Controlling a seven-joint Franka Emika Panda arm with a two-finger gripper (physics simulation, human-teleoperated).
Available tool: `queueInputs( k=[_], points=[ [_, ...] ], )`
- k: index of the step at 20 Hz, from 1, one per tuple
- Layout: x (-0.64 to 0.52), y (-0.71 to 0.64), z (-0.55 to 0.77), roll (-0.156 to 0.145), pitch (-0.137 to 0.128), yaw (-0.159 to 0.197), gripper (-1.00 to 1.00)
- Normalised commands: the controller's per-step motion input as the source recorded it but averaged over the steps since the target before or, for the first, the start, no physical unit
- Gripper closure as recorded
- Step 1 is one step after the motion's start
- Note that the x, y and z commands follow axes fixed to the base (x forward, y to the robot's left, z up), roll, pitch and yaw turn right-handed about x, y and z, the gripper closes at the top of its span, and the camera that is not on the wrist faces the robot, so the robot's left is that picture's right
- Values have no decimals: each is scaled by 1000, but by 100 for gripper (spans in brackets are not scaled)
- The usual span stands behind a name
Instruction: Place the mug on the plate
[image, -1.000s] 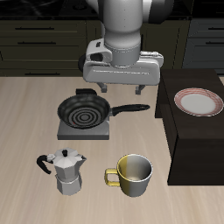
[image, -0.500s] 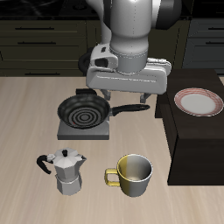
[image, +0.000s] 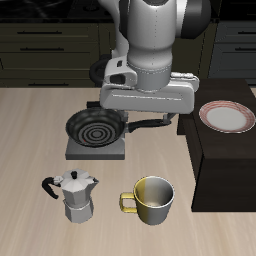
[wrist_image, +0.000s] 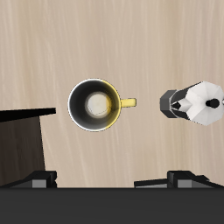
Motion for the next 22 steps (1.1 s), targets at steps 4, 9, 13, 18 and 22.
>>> queueInputs(
  k=[4,9,13,18,22],
  points=[
    [144,-68,32,28,5,-31,-100],
    [85,48,-71,50,-3,11,-100],
    [134,-14,-150,13,19,-6,-100],
    [88,-53,-212,9,15,-4,-100],
    [25,-100,-130,-1,-4,-3,-100]
  ],
)
